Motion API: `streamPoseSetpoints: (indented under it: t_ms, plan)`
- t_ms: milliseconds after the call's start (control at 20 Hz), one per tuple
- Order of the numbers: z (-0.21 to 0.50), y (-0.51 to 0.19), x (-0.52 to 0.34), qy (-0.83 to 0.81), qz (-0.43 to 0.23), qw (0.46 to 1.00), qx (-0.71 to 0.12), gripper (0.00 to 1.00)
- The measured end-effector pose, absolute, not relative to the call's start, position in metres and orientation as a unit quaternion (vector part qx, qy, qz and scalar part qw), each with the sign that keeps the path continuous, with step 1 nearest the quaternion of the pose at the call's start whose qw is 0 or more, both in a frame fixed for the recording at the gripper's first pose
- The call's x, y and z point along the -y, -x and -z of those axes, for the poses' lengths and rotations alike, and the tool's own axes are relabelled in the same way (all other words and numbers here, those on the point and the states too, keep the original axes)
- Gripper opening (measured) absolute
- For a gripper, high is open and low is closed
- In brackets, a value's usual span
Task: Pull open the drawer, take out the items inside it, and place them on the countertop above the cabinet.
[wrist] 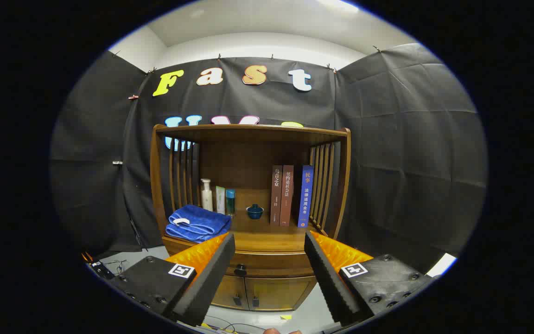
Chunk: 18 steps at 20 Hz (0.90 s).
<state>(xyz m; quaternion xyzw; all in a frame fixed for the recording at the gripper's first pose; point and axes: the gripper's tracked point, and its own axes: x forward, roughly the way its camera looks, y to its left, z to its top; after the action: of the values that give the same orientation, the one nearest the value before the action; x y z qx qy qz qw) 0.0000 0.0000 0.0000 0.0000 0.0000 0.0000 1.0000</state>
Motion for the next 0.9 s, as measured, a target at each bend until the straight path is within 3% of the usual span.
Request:
streamPoseSetpoints:
  t_ms: [900]
  plan:
    - [-0.007,0.009,0.003,-0.003,0.004,1.0,0.005,0.99]
